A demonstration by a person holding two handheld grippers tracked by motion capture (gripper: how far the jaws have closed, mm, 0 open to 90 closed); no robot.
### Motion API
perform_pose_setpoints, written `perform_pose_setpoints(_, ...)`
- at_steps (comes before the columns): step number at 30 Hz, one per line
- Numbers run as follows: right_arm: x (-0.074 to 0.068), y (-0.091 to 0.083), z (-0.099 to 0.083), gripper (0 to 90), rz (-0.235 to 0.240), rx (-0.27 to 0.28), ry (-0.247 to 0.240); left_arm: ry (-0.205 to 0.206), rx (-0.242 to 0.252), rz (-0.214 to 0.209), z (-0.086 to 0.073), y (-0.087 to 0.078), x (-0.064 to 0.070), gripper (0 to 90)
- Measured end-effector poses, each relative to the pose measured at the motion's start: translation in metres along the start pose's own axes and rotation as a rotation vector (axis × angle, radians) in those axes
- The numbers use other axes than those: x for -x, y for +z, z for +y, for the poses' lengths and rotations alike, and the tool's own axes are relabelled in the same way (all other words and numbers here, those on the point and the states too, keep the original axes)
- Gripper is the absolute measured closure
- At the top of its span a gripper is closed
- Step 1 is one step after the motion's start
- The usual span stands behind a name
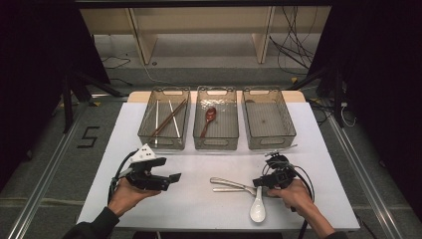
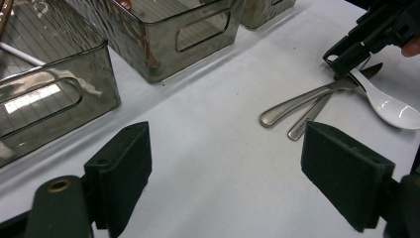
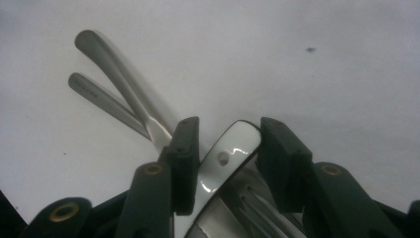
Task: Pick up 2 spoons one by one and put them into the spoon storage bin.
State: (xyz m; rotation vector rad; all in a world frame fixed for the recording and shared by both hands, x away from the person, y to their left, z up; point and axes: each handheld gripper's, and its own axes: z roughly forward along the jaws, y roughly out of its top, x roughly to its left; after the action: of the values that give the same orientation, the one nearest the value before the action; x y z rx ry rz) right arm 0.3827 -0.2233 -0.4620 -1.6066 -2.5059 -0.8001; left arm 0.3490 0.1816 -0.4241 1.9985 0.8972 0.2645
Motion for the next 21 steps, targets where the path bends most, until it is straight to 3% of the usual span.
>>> perform_pose_setpoints(11, -0.009, -0.003, 0.005, 70.6, 0.049, 0.063, -0.001, 0.002, -0.002, 0.002, 0.0, 0.001, 0.0, 19.5)
perform_pose_setpoints(21, -0.016, -0.01, 0.006, 85.8, 0.081, 0.118, -0.003, 0.0, -0.005, 0.0, 0.0, 0.001, -0.001, 19.6)
